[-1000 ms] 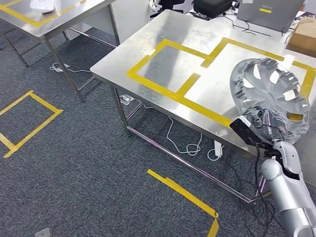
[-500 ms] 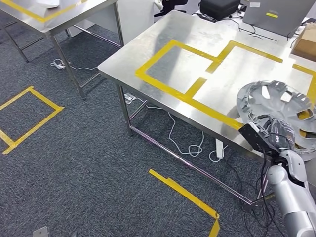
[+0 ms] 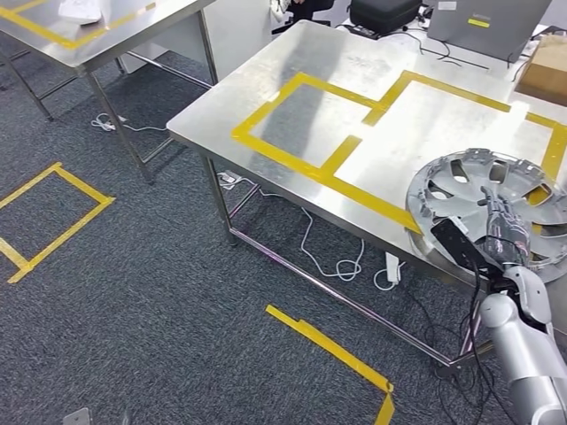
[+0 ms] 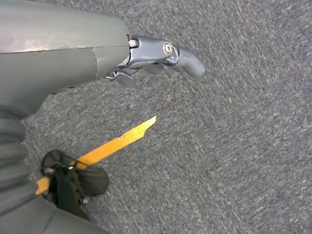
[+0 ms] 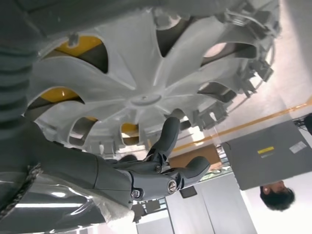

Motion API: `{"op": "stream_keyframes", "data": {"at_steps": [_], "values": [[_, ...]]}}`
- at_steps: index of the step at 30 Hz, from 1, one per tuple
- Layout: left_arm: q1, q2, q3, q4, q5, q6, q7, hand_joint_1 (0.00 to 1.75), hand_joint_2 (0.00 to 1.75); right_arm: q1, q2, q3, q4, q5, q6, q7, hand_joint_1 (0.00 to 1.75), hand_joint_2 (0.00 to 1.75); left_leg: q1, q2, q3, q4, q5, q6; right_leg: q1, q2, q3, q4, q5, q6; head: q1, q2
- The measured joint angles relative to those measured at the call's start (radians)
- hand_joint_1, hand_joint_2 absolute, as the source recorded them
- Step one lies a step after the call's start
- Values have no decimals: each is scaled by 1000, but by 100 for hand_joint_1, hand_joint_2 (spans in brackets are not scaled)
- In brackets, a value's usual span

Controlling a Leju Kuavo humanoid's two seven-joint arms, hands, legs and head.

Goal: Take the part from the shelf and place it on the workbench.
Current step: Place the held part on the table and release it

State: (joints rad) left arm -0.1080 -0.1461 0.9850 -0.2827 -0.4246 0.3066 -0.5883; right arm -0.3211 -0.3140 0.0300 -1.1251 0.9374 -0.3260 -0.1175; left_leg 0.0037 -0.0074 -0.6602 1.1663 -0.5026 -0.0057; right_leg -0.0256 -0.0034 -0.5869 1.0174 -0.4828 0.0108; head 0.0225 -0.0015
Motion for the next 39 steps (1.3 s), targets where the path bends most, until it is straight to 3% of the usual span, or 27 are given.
{"op": "stream_keyframes", "data": {"at_steps": [2, 3, 5, 7, 8, 10, 12, 13, 14, 16, 18, 22, 24, 26, 27, 28, 29, 31, 33, 37, 39], "values": [[-2, 0, 0, 0, 2, -2, 3, 0, 0, -5, 1, 0, -10, -6, 3, -1, 0, 0, -2, 0, 53, -111, 34, 6, 3, 1, -1, 1, 0, 8, 1, 0], [-2, 0, 0, 0, 3, -3, 4, 0, 0, -7, 1, 0, -16, -9, 4, -1, 0, 0, -4, -1, 62, -133, 34, 9, 4, 1, -3, 1, 0, 14, 1, 0], [-1, 0, 0, 0, 5, -4, 8, 0, 0, -9, 2, 1, -30, -17, 5, -2, 0, 0, -6, -1, 63, -139, 35, 19, 3, 1, -4, -3, 2, 27, 2, 0], [-1, 0, 0, 0, 6, -5, 13, 0, 0, -10, 4, 2, -46, -25, 5, -3, 0, 0, -5, -1, 66, -149, 41, 35, 1, 1, -16, 17, -16, 36, 3, 0], [-2, 0, 0, 0, 6, -5, 14, 0, 0, -11, 4, 2, -52, -27, 5, -4, 0, 0, -3, 0, 67, -153, 45, 41, 0, 2, -34, 55, -39, 38, 5, 0], [-2, 1, 0, 0, 6, -6, 14, 0, 0, -12, 4, 2, -58, -30, 5, -5, 0, 0, -5, 0, 67, -154, 46, 46, 1, 2, -94, 185, -102, 39, 7, 0], [-1, 1, 0, 0, 7, -6, 14, 0, 0, -9, 6, 2, -60, -31, 6, -5, 0, 0, -8, 0, 67, -154, 45, 48, 1, 2, -141, 280, -127, 41, 7, 0], [0, 1, 0, 0, 7, -7, 14, 0, 0, -7, 6, 3, -60, -31, 6, -5, 0, 0, -9, -1, 68, -153, 45, 48, 1, 2, -139, 275, -112, 40, 8, 0], [0, 0, 0, 0, 7, -7, 14, 0, 0, -7, 7, 2, -62, -31, 6, -5, 0, 0, -10, -1, 69, -153, 45, 47, 1, 2, -116, 227, -80, 38, 7, 0], [-1, 0, 0, 0, 8, -7, 14, 0, 0, -10, 7, 2, -68, -35, 6, -6, 0, 0, -12, -2, 70, -150, 42, 43, 2, 1, -42, 84, -19, 34, 8, 0], [-1, 1, 1, 0, 11, -6, 17, 0, 0, -11, 9, 1, -77, -60, 7, -13, 0, 0, -15, -2, 67, -147, 41, 35, 5, 2, 2, 3, -1, 29, 7, 0], [1, 2, 7, 0, 24, 4, 37, 0, 0, -11, 32, -6, -116, -206, 38, -34, 0, 0, -13, -1, 60, -130, 29, 16, 4, 3, 7, -8, 2, 11, 5, 0], [2, 1, 11, 0, 27, 10, 48, 0, 0, -13, 58, -13, -149, -309, 61, -38, 0, 0, -9, -1, 23, -45, -23, 2, 1, 1, 9, -11, 4, 1, 3, 0], [4, 0, 14, 0, 28, 16, 59, 0, 0, -13, 89, -19, -181, -404, 75, -33, 0, 0, -5, 0, -38, 92, -84, -7, 1, 0, 9, -11, 4, -2, 2, 0], [5, -1, 16, 0, 29, 20, 63, 0, 0, -12, 105, -22, -197, -440, 74, -27, 0, 0, -3, 0, -58, 136, -95, -9, 1, 0, 9, -11, 4, -3, 2, 0], [7, -1, 18, 0, 29, 24, 68, 0, 0, -12, 120, -24, -213, -468, 67, -20, 0, 0, -2, 0, -62, 145, -87, -10, 1, 1, 9, -11, 4, -3, 2, 0], [8, -1, 19, 0, 30, 28, 72, 0, 0, -11, 134, -25, -230, -487, 57, -15, 0, 0, 0, 0, -46, 110, -60, -9, 1, 1, 10, -11, 4, -3, 2, 0], [8, -1, 21, 0, 30, 32, 74, 0, 0, -11, 155, -26, -262, -510, 40, -8, 0, 0, 1, 0, 22, -28, 8, -6, 1, 2, 12, -11, 3, 0, 2, 0], [6, -2, 21, 0, 29, 31, 74, 0, 0, -11, 168, -26, -291, -543, 39, -9, 0, 0, -1, -1, 68, -128, 37, 1, 4, 2, 10, -9, 2, 9, 3, 0], [6, -3, 24, 0, 28, 29, 75, 0, 0, -7, 181, -23, -331, -629, 66, -34, 0, 0, -3, -1, 73, -153, 41, 26, 3, 2, 2, -7, -3, 31, 3, 0], [5, -4, 27, 0, 27, 29, 75, 0, 0, -5, 182, -23, -347, -657, 73, -54, 0, 0, -1, 0, 74, -158, 46, 39, 3, 2, -33, 63, -48, 36, 6, 0]]}}
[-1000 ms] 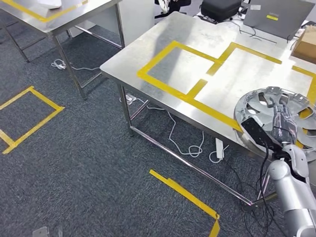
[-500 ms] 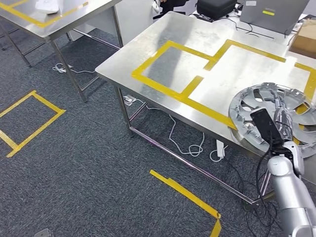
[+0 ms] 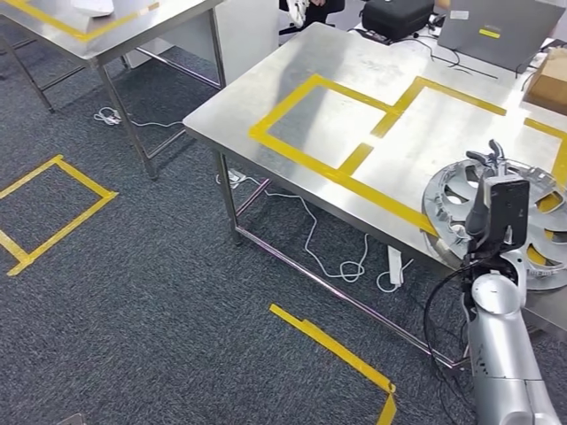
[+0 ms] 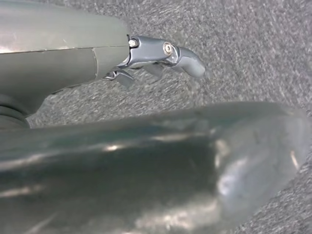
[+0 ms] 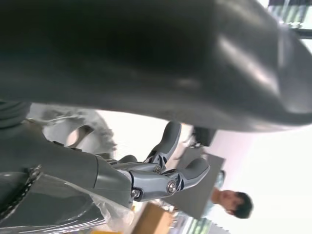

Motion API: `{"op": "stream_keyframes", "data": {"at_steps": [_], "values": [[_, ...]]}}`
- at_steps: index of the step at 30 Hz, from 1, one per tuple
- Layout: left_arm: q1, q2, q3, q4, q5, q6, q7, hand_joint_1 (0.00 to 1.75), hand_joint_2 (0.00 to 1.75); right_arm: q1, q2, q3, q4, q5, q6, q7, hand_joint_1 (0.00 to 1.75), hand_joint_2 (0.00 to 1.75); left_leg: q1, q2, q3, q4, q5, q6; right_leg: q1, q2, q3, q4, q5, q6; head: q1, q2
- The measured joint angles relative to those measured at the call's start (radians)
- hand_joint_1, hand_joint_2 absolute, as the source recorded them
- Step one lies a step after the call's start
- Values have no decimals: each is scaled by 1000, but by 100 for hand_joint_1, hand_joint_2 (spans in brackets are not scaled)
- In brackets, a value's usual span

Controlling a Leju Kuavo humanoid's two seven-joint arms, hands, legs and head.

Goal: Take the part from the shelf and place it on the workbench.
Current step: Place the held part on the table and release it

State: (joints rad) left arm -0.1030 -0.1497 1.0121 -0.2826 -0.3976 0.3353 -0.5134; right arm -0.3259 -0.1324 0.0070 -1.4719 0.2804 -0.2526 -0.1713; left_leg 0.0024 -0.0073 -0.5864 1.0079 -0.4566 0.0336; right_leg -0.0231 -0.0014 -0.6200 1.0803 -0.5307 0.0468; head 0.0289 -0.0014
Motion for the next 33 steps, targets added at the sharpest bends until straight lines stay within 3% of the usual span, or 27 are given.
{"op": "stream_keyframes", "data": {"at_steps": [2, 3, 4, 5, 8, 10, 12, 14, 15, 17, 19, 20, 21, 22, 24, 28, 30, 33], "values": [[-1, 0, 2, 0, 0, 0, 0, 0, 0, 5, 0, 0, -12, -10, 1, -13, 0, 0, -3, 0, -1, 1, 0, 6, 1, 0, -64, 137, -62, 1, 2, 0], [0, -1, 3, 0, 0, 0, 0, 0, 0, 9, 0, 0, -17, -11, 1, -16, 0, 0, -5, 0, -1, 1, -1, 7, 2, 0, -90, 191, -79, 1, 2, 0], [0, -2, 4, 0, 1, 0, 0, 0, 0, 14, 0, 1, -21, -12, 1, -18, 0, 0, -7, 0, -1, 2, -1, 8, 2, 0, -102, 213, -77, 0, 2, 0], [0, -2, 6, 0, 1, 0, 0, 0, 0, 17, 0, 1, -26, -12, 1, -18, 0, 0, -9, 0, 0, 2, -2, 8, 3, 0, -93, 193, -55, -3, 2, 0], [-1, -3, 9, 0, 5, 1, 0, 0, 0, 16, 0, 4, -44, -12, 1, -20, 0, 0, -13, 0, 0, 6, -4, 5, 7, 0, 3, -4, 34, -14, 2, 0], [-1, -3, 10, 0, 7, 2, 0, 0, 0, 15, 0, 5, -52, -12, 1, -21, 0, 0, -15, 0, -5, 9, -4, -3, 11, 0, 38, -69, 46, -19, 1, 0], [-1, -3, 11, 0, 10, 2, 1, 0, 0, 17, 0, 6, -55, -13, 1, -23, 0, 0, -15, -1, -6, 9, -2, -11, 12, 1, 41, -73, 49, -25, 1, 0], [-1, -3, 13, 0, 12, 2, 5, 0, 0, 18, 0, 6, -59, -14, 1, -25, 0, 0, -14, 0, -14, 33, -23, -22, 7, 0, 44, -78, 54, -34, -1, 0], [-1, -3, 14, 0, 13, 2, 7, 0, 0, 17, 0, 7, -61, -14, 1, -26, 0, 0, -12, 0, -30, 72, -50, -29, 5, -2, 45, -81, 56, -38, -2, 0], [-1, -3, 17, 0, 14, 2, 11, 0, 0, 18, 0, 8, -63, -14, 1, -26, 0, 0, -6, 0, -82, 200, -117, -40, 4, -3, 44, -81, 57, -42, -4, 0], [1, -3, 19, 0, 16, 2, 12, 0, 0, 20, 0, 8, -63, -14, 2, -26, 0, 0, -1, 0, -119, 292, -146, -45, 4, -4, 43, -80, 57, -42, -4, 0], [1, -3, 20, 0, 16, 2, 12, 0, 0, 21, 0, 8, -63, -14, 2, -26, 0, 0, 1, 0, -114, 287, -133, -47, 4, -3, 43, -80, 57, -42, -4, 0], [1, -3, 21, 0, 17, 2, 12, 0, 0, 22, 0, 8, -64, -14, 2, -26, 0, 0, 3, 1, -90, 240, -102, -47, 4, -3, 43, -79, 58, -41, -4, 0], [0, -3, 22, 0, 17, 2, 12, 0, 0, 21, 0, 8, -64, -14, 2, -26, 0, 0, 5, 0, -54, 169, -66, -46, 3, -3, 44, -77, 58, -40, -4, 0], [-2, -3, 25, 0, 17, 2, 12, 0, 0, 20, 0, 8, -64, -14, 1, -27, 0, 0, 5, 0, 4, 48, -25, -41, 7, -2, 40, -73, 58, -32, -4, 0], [-2, -4, 26, 0, 18, 3, 12, 0, 0, 19, 0, 11, -65, -14, 2, -27, 0, 0, 1, 0, 11, 9, -16, -18, 7, 0, 29, -75, 63, -10, -3, 0], [-2, -4, 27, 0, 18, 3, 12, 0, 0, 18, 0, 12, -65, -14, 1, -27, 0, 0, 3, 1, 9, 2, -7, -2, 5, 0, 6, -30, 27, -3, 0, 0], [-3, -3, 27, 0, 18, 3, 12, 0, 0, 21, 0, 14, -64, -15, 1, -27, 0, 0, 0, 2, -2, 2, 1, 10, 4, 0, -81, 167, -72, 2, 4, 0]]}}
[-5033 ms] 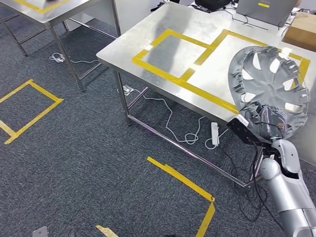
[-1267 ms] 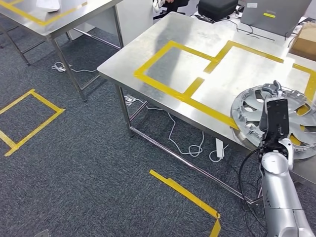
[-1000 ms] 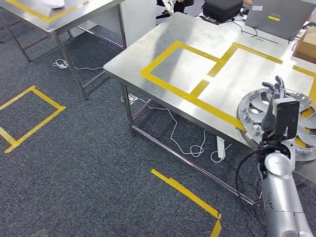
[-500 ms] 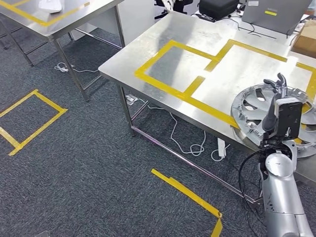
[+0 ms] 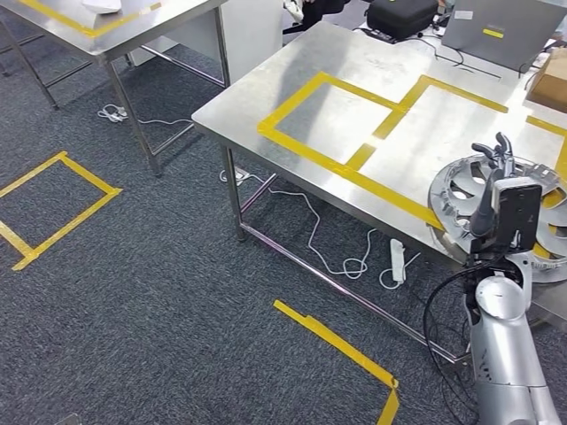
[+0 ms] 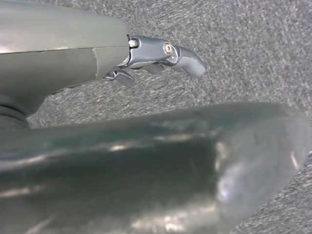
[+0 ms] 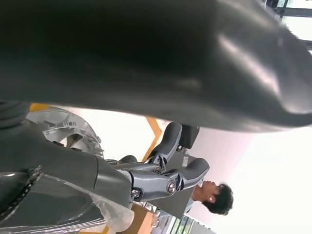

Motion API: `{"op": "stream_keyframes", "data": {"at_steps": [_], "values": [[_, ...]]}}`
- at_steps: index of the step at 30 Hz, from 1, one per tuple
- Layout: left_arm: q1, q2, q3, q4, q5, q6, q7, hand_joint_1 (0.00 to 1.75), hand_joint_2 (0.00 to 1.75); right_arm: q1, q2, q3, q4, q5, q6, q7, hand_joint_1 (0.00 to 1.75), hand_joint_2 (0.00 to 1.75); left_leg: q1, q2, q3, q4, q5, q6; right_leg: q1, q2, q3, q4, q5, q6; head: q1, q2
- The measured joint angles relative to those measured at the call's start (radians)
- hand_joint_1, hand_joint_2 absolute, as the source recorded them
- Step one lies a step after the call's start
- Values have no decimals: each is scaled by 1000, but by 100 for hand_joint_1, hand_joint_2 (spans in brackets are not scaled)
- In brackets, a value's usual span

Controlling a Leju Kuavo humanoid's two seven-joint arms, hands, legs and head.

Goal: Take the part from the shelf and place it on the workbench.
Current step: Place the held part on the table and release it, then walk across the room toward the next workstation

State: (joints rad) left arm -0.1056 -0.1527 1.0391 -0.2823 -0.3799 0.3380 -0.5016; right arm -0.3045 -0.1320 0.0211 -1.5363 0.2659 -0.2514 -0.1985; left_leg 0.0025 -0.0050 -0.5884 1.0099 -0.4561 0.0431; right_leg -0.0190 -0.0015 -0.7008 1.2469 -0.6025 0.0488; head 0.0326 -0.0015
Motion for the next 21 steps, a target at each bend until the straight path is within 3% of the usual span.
{"op": "stream_keyframes", "data": {"at_steps": [1, 2, 3, 5, 6, 8, 10, 12, 15, 16, 17, 18, 21], "values": [[1, 0, 0, 0, 0, 0, 0, 0, 0, 3, 0, 1, 0, 0, 0, 0, 0, 0, -2, 0, -3, 0, 2, 2, 0, 0, -17, 44, -13, 0, 0, 0], [1, -1, 0, 0, 0, 0, 0, 0, 0, 5, 0, 2, 0, 0, 0, 0, 0, 0, -3, 0, -5, 1, 4, 2, 0, 0, -14, 48, -6, -1, 0, 0], [2, -1, 0, 0, 0, 0, 0, 0, 0, 6, 0, 2, 0, 0, 0, 0, 0, 0, -4, 0, -6, 1, 5, 2, 0, 0, 10, 10, 18, -3, 0, 0], [1, -1, 1, 0, 0, 0, 0, 0, 0, 3, 0, 3, 0, 0, 0, 0, 0, 0, -7, 0, -7, 4, 6, -1, 2, 0, 91, -130, 76, -10, 0, 0], [1, -1, 1, 0, 0, 0, 0, 0, 0, 1, 0, 3, 0, 0, 0, 0, 0, 0, -9, 0, -10, 7, 7, -5, 3, 0, 125, -190, 92, -14, -1, 0], [0, -1, 1, 0, 0, 0, 0, 0, 0, -2, 0, 4, -2, 0, 0, 0, 0, 0, -11, 0, -16, 10, 12, -16, 7, 1, 151, -240, 97, -20, -1, 0], [1, -1, 1, 0, 0, 0, 0, 0, 0, -1, 0, 4, -2, 0, 0, 0, 0, 0, -9, 0, -20, 10, 16, -28, 7, 2, 150, -245, 105, -30, -1, 0], [1, 0, 1, 0, 0, 0, 0, 0, 0, -2, 0, 4, -4, 0, 0, 0, 0, 0, -7, 0, -34, 43, -12, -40, 2, -1, 149, -250, 114, -40, -3, 0], [1, -1, 1, 0, 0, 0, 0, 0, 0, -2, 0, 4, -5, 0, 0, 0, 0, 0, -1, 0, -104, 225, -115, -56, 1, -4, 141, -251, 122, -48, -6, 0], [2, -1, 1, 0, 0, 0, 0, 0, 0, -1, 0, 4, -5, 0, 0, 0, 0, 0, 1, 0, -122, 276, -135, -59, 2, -5, 137, -251, 124, -49, -6, 0], [3, -1, 1, 0, 0, 0, 0, 0, 0, 0, 0, 5, -5, 0, 0, 0, 0, 0, 1, 0, -124, 293, -134, -60, 2, -5, 135, -251, 126, -49, -7, 0], [3, -1, 1, 0, 0, 0, 0, 0, 0, 1, 0, 5, -5, 0, 0, 0, 0, 0, 2, 0, -105, 267, -115, -60, 2, -5, 133, -250, 128, -47, -7, 0], [1, 0, 2, 0, 0, 0, 0, 0, 0, 1, 0, 4, -6, 0, 0, 0, 0, 0, 1, 0, 5, 65, -35, -50, 4, -4, 129, -247, 131, -41, -6, 0]]}}
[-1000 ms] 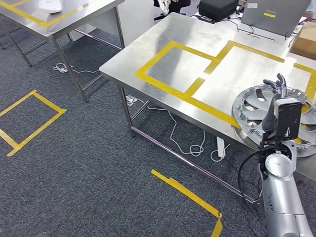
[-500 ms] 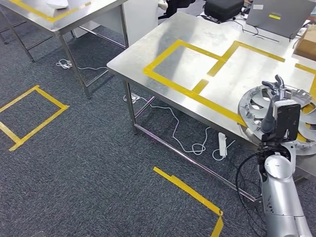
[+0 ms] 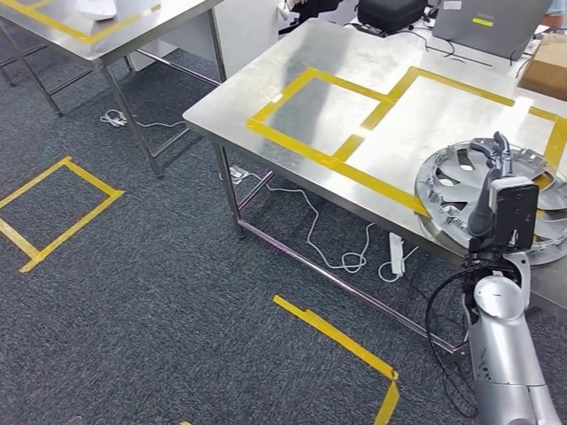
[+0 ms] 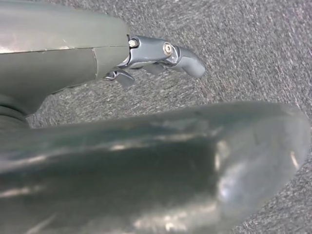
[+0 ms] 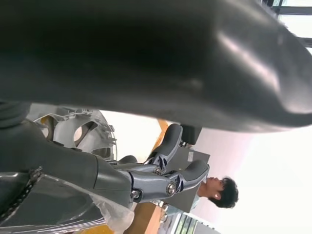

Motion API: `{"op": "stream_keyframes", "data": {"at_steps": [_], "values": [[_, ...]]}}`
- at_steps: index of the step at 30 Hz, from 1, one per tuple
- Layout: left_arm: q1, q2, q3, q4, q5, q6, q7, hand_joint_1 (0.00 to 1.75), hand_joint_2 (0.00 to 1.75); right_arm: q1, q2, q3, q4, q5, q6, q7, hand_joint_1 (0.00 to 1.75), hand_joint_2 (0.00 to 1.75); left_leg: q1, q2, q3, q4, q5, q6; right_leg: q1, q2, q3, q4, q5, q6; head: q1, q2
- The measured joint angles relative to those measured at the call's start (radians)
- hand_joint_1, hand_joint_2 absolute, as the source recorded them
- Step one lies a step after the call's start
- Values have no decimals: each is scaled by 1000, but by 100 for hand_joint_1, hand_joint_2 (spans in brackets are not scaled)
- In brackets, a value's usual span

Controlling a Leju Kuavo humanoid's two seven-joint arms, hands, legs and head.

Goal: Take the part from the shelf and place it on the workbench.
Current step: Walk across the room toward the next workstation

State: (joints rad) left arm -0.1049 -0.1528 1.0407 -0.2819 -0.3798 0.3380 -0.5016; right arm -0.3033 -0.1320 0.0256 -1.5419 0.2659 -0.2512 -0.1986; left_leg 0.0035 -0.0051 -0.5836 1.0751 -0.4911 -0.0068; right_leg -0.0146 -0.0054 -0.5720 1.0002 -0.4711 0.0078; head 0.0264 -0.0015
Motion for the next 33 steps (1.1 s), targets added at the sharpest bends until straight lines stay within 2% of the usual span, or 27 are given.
{"op": "stream_keyframes", "data": {"at_steps": [1, 2, 4, 6, 7, 9, 10, 11, 12, 13, 15, 16, 17, 19, 20, 21, 23, 25, 26, 27, 28, 30, 31, 32, 33], "values": [[-1, 0, 0, 0, 0, 0, 0, 0, 0, -1, 0, 0, 0, 0, 0, 0, 0, 0, -1, 0, 20, -42, 9, 4, 2, 0, -3, 1, 2, 5, 0, 0], [-1, 0, 0, 0, 0, 0, 0, 0, 0, -1, 0, 0, 0, 0, 0, 0, 0, 0, -3, 0, 25, -59, 9, 9, 3, 1, -6, 1, 5, 10, 0, 0], [0, -1, 0, 0, 0, 0, 0, 0, 0, -2, 0, 2, -1, 0, 0, 0, 0, 0, -3, 0, 21, -64, 15, 21, 2, 1, -11, 0, 9, 21, 0, 0], [-1, -1, 1, 0, 0, 0, 0, 0, 0, -3, 0, 2, -1, 0, 0, 0, 0, 0, -1, 1, 18, -72, 25, 37, 1, 2, -28, 26, -14, 30, 3, 0], [-1, -1, 1, 0, 0, 0, 0, 0, 0, -3, 0, 2, -1, 0, 0, 0, 0, 0, 1, 2, 16, -76, 30, 43, 0, 2, -48, 67, -42, 33, 5, 0], [-2, 0, 1, 0, 0, 0, 0, 0, 0, -2, 0, 1, -1, 0, 0, 0, 0, 0, -1, 3, 7, -76, 36, 50, -1, 3, -105, 200, -112, 37, 8, 0], [-1, 0, 1, 0, 0, 0, 0, 0, 0, 1, 0, 1, -1, 0, 0, 0, 0, 0, -2, 3, 3, -75, 38, 51, -1, 3, -129, 258, -135, 39, 8, 0], [-1, 0, 1, 0, 0, 0, 0, 0, 0, 4, 0, 1, -1, 2, 0, 0, 0, 0, -3, 3, -1, -75, 42, 51, -1, 3, -138, 287, -140, 39, 8, 0], [0, -1, 2, 0, 0, 1, 1, 0, 0, 5, 0, 2, -1, 6, 0, -2, 0, 0, -4, 3, -3, -74, 45, 50, -1, 3, -127, 275, -127, 39, 9, 0], [0, -1, 2, 0, 0, 2, 2, 0, 0, 6, 0, 2, -1, 13, 0, -5, 0, 0, -4, 3, -5, -73, 47, 49, -1, 3, -97, 224, -100, 37, 9, 0], [0, -1, 3, 0, 0, 6, 6, 0, 0, 2, 0, 4, -2, 32, -2, -13, 0, 0, -6, 2, -9, -68, 50, 45, 0, 3, -14, 82, -46, 33, 9, 0], [0, -2, 3, 0, 0, 8, 6, 0, 0, -1, 0, 6, -2, 40, -3, -16, 0, 0, -8, 2, -13, -65, 52, 40, 1, 3, 15, 32, -32, 30, 8, 0], [0, -2, 4, 0, 0, 9, 7, 0, 0, -4, 0, 9, -3, 46, -5, -18, 0, 0, -9, 2, -18, -62, 55, 35, 3, 4, 28, 6, -28, 26, 8, 0], [0, -2, 5, 1, 0, 10, 7, 0, 0, -6, 0, 13, -4, 51, -9, -18, 0, 0, -10, 1, -27, -59, 63, 22, 4, 6, 25, 1, -24, 17, 7, 0], [1, -2, 6, 1, 0, 10, 7, 0, 0, -6, 0, 14, -4, 52, -10, -18, 0, 0, -9, 1, -31, -55, 58, 16, 3, 5, 21, 1, -19, 11, 7, 0], [1, -2, 6, 1, 0, 10, 7, 0, 0, -6, 0, 16, -5, 53, -11, -18, 0, 0, -8, 1, -37, -41, 42, 10, 1, 3, 18, -1, -13, 4, 6, 0], [1, -2, 6, 1, 0, 11, 7, 0, 0, -7, 0, 19, -5, 53, -12, -18, 0, 0, -5, 1, -67, 46, -30, -1, -1, 0, 7, -3, -1, -7, 4, 0], [1, -3, 6, 1, -1, 11, 8, 0, 0, -6, 0, 22, -5, 54, -13, -17, 0, 0, -1, 1, -106, 175, -105, -9, 1, -2, -9, -2, 10, -11, 3, 0], [2, -4, 7, 2, -1, 11, 8, 0, 0, -5, 0, 23, -5, 55, -13, -17, 0, 0, 0, 1, -111, 210, -120, -10, 2, -2, -18, -2, 17, -11, 3, 0], [2, -4, 7, 2, -1, 11, 8, 0, 0, -4, 0, 25, -5, 55, -13, -17, 0, 0, 0, 1, -98, 211, -117, -10, 3, -2, -27, -1, 23, -9, 3, 0], [1, -4, 7, 2, -1, 11, 9, 0, 0, -4, 0, 25, -5, 55, -13, -16, 0, 0, 0, 1, -66, 170, -98, -7, 3, -1, -35, 0, 29, -7, 3, 0], [0, -3, 7, 2, -2, 11, 10, 0, 0, -4, 0, 26, -6, 56, -13, -16, 0, 0, -1, 1, 26, 27, -53, 1, 5, 0, -48, 4, 40, 0, 2, 0], [-2, -3, 7, 2, -2, 11, 10, 0, 0, -4, 0, 25, -6, 56, -13, -16, 0, 0, -2, 1, 59, -30, -37, 6, 7, 0, -53, 5, 46, 5, 3, 0], [-2, -3, 7, 2, -2, 11, 10, 0, 0, -5, 0, 26, -7, 56, -14, -16, 0, 0, -4, 0, 75, -63, -30, 11, 7, -1, -57, 6, 52, 11, 4, 0], [-2, -3, 7, 2, -2, 12, 10, 0, 0, -5, 0, 26, -7, 57, -14, -15, 0, 0, -7, 0, 76, -72, -27, 16, 7, -1, -60, 5, 59, 17, 4, 0]]}}
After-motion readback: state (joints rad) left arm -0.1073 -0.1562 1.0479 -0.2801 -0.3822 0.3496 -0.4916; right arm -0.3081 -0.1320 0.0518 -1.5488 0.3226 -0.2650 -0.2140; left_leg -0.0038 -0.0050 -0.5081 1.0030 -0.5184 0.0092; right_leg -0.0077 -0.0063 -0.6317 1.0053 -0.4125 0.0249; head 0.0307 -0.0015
